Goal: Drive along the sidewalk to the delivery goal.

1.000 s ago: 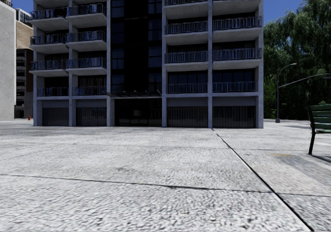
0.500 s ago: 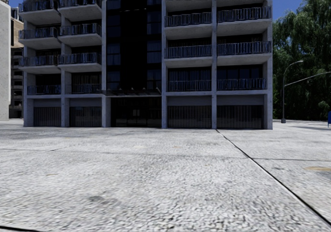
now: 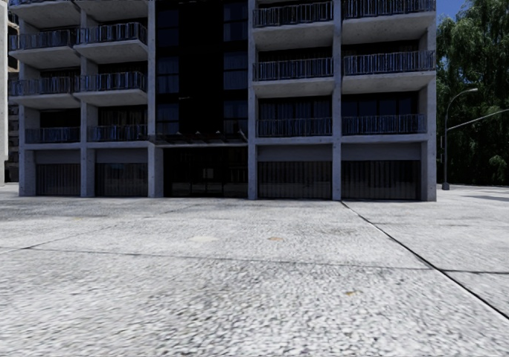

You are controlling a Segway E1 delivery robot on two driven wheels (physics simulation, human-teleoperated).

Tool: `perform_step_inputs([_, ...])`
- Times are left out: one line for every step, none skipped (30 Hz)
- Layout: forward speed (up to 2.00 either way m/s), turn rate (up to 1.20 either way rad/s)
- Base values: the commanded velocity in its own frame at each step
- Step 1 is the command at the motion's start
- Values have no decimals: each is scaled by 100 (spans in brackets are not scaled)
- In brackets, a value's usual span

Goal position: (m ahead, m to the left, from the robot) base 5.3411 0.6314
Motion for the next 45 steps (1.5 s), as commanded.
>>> perform_step_inputs([200,0])
perform_step_inputs([200,0])
perform_step_inputs([200,0])
perform_step_inputs([200,0])
perform_step_inputs([200,0])
perform_step_inputs([200,0])
perform_step_inputs([200,0])
perform_step_inputs([200,0])
perform_step_inputs([200,0])
perform_step_inputs([200,0])
perform_step_inputs([200,0])
perform_step_inputs([200,0])
perform_step_inputs([200,0])
perform_step_inputs([200,0])
perform_step_inputs([200,0])
perform_step_inputs([200,0])
perform_step_inputs([200,0])
perform_step_inputs([200,0])
perform_step_inputs([200,0])
perform_step_inputs([200,0])
perform_step_inputs([200,0])
perform_step_inputs([200,0])
perform_step_inputs([200,0])
perform_step_inputs([200,0])
perform_step_inputs([200,0])
perform_step_inputs([200,0])
perform_step_inputs([200,0])
perform_step_inputs([200,0])
perform_step_inputs([200,0])
perform_step_inputs([200,0])
perform_step_inputs([200,0])
perform_step_inputs([200,0])
perform_step_inputs([200,0])
perform_step_inputs([200,0])
perform_step_inputs([200,0])
perform_step_inputs([200,0])
perform_step_inputs([200,0])
perform_step_inputs([200,0])
perform_step_inputs([200,0])
perform_step_inputs([200,0])
perform_step_inputs([200,0])
perform_step_inputs([200,0])
perform_step_inputs([200,0])
perform_step_inputs([200,0])
perform_step_inputs([200,0])
